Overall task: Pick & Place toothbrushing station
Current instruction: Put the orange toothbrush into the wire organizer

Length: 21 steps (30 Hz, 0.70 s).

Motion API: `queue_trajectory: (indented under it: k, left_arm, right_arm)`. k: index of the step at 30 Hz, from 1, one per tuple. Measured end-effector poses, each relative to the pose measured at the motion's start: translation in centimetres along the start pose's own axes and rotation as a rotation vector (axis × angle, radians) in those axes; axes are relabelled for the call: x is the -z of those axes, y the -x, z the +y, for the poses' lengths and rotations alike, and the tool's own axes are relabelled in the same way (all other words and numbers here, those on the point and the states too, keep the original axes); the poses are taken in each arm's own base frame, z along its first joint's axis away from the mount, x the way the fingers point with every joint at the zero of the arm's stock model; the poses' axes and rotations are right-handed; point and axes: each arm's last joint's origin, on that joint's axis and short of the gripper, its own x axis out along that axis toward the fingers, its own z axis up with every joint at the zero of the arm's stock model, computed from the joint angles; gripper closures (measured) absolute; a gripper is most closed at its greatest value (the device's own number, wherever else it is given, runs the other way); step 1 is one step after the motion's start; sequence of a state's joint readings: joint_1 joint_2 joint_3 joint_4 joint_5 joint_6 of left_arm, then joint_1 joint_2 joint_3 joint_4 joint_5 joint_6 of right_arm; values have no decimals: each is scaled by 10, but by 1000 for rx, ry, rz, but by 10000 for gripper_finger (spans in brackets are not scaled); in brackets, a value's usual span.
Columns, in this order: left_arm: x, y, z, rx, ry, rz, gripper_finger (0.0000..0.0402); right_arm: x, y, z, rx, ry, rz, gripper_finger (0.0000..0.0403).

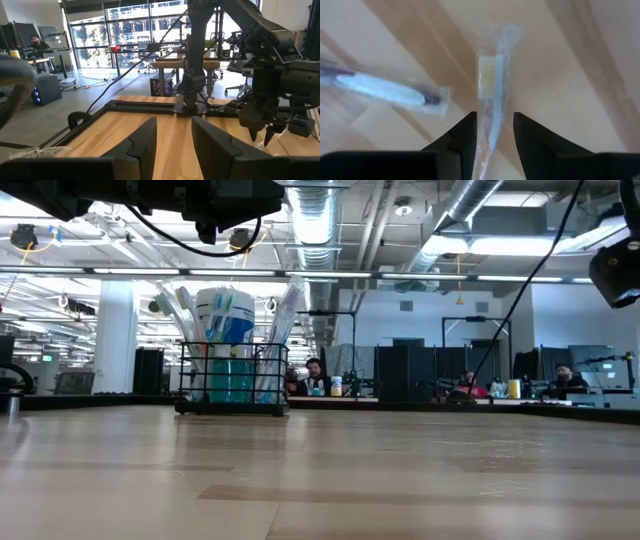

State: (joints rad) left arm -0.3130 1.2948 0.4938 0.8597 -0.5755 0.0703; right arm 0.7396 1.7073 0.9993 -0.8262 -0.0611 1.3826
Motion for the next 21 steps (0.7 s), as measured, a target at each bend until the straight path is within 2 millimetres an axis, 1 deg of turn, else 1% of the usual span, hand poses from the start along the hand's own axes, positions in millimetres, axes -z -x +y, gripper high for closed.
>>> queue_trajectory:
  k: [3, 13, 21]
  left_arm:
    - [0, 0, 0, 0, 0, 0, 284]
    - [0, 0, 0, 0, 0, 0, 284]
    - [0, 0, 0, 0, 0, 1, 284]
  right_arm:
    - [1, -1, -1, 9, 7, -32, 285]
    - [1, -3, -3, 24, 7, -32, 285]
    - [-1, -25, 3, 76, 48, 0, 285]
